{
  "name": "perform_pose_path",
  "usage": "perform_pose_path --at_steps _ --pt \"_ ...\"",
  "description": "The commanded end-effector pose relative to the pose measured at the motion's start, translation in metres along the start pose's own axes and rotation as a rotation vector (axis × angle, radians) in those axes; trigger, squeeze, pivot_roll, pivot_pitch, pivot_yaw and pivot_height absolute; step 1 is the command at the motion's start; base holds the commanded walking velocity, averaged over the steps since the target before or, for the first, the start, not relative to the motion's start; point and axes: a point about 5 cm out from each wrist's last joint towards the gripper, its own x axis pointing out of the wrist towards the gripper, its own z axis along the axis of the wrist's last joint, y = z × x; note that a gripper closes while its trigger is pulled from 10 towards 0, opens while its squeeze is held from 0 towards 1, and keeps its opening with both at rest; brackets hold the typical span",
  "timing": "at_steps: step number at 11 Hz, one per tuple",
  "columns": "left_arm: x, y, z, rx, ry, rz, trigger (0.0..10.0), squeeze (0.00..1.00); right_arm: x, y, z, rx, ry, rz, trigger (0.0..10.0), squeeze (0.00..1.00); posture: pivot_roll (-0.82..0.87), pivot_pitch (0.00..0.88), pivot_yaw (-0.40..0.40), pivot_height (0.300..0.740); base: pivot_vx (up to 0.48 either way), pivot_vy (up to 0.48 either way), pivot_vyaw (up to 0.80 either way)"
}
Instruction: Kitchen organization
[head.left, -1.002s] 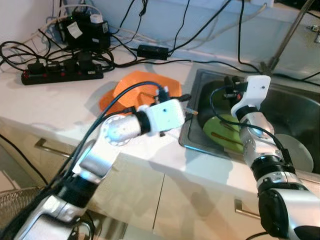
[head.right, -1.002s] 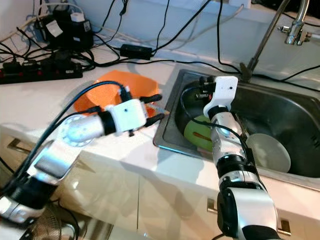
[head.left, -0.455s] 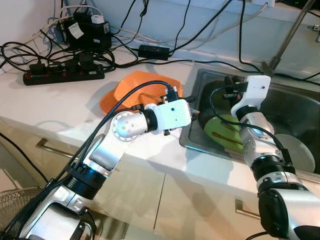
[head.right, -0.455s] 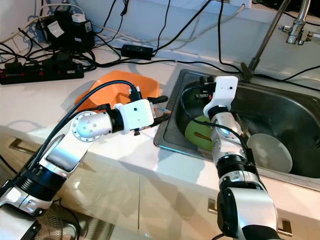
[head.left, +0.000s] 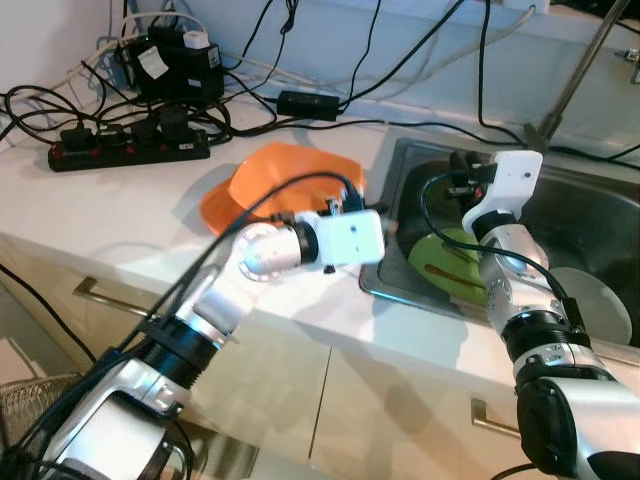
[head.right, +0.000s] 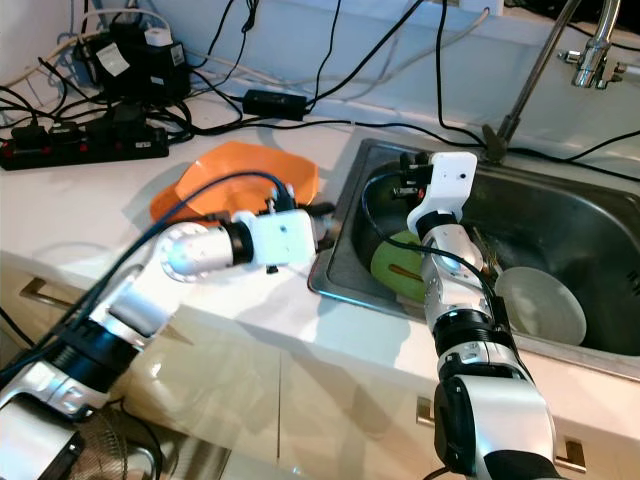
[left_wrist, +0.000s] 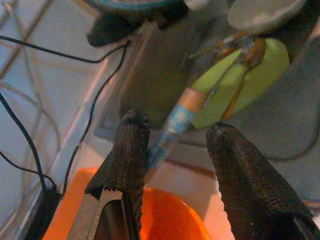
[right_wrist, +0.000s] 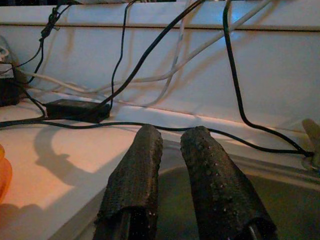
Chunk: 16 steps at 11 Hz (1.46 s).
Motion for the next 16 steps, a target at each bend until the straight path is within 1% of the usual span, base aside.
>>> perform_pose_path --at_steps 1,3,4,5,6,11,13,16 --pt "0.006 0.006 0.008 0.064 -0.008 0.016 10.0 0.00 -0.001 -0.005 0.003 0.001 -0.023 -0.022 10.0 0.00 0.22 0.000 -0.036 0.740 0.000 0.000 0.00" --pt "0.015 0.011 0.013 0.104 -0.019 0.088 10.0 0.00 -0.001 -0.006 0.003 -0.001 -0.021 -0.025 10.0 0.00 0.21 0.000 -0.033 0.740 0.000 0.000 0.00" --pt "0.016 0.015 0.016 0.112 -0.035 0.125 8.6 0.00 -0.001 -0.006 0.003 -0.002 -0.022 -0.027 10.0 0.00 0.21 0.000 -0.035 0.740 0.000 0.000 0.00" --pt "0.015 0.020 0.018 0.123 -0.043 0.171 1.7 0.00 -0.001 -0.007 0.003 -0.003 -0.022 -0.029 10.0 0.00 0.21 0.000 -0.036 0.740 0.000 0.000 0.00" --pt "0.015 0.023 0.018 0.126 -0.035 0.189 0.0 0.00 -0.001 -0.007 0.003 -0.002 -0.021 -0.029 10.0 0.00 0.21 0.000 -0.038 0.740 0.000 0.000 0.00" --pt "0.013 0.025 0.009 0.134 0.020 0.190 0.0 0.00 -0.001 -0.006 0.003 -0.004 -0.018 -0.026 10.0 0.00 0.21 0.000 -0.040 0.740 0.000 0.000 0.00" --pt "0.013 0.026 0.008 0.132 0.027 0.191 0.0 0.00 -0.001 -0.006 0.003 -0.005 -0.016 -0.028 10.0 0.00 0.21 0.000 -0.040 0.740 0.000 0.000 0.00" --pt "0.012 0.030 0.009 0.129 0.027 0.221 0.0 0.00 0.000 -0.005 0.003 -0.002 -0.016 -0.026 10.0 0.00 0.22 0.000 -0.041 0.740 0.000 0.000 0.00"
